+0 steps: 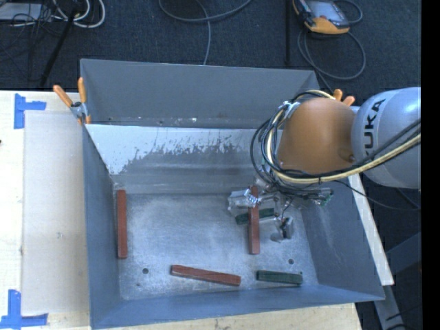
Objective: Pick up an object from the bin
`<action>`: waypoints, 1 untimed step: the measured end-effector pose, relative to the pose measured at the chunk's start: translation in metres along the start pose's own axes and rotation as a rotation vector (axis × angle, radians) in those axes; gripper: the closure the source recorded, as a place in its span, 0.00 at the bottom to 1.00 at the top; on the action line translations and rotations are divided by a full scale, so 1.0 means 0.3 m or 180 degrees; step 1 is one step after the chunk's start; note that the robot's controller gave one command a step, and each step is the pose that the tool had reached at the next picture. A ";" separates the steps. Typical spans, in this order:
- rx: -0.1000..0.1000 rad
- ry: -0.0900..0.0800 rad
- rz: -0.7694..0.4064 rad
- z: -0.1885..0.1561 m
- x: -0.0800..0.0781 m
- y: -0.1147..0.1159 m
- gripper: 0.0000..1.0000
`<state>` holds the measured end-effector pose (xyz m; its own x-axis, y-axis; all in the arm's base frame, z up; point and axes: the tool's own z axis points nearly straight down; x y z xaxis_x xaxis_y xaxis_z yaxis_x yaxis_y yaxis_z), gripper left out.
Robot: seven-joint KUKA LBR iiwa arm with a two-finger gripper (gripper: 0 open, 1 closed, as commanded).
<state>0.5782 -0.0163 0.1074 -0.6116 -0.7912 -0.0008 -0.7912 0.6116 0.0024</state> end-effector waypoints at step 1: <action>-0.0003 0.0005 -0.0351 0.132 -0.066 -0.002 0.00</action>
Offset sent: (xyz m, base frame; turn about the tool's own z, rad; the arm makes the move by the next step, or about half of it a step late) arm 0.0131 0.0147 -0.0374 -0.1136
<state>0.5908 -0.0009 0.0678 -0.5207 -0.8538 0.0004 -0.8538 0.5207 0.0034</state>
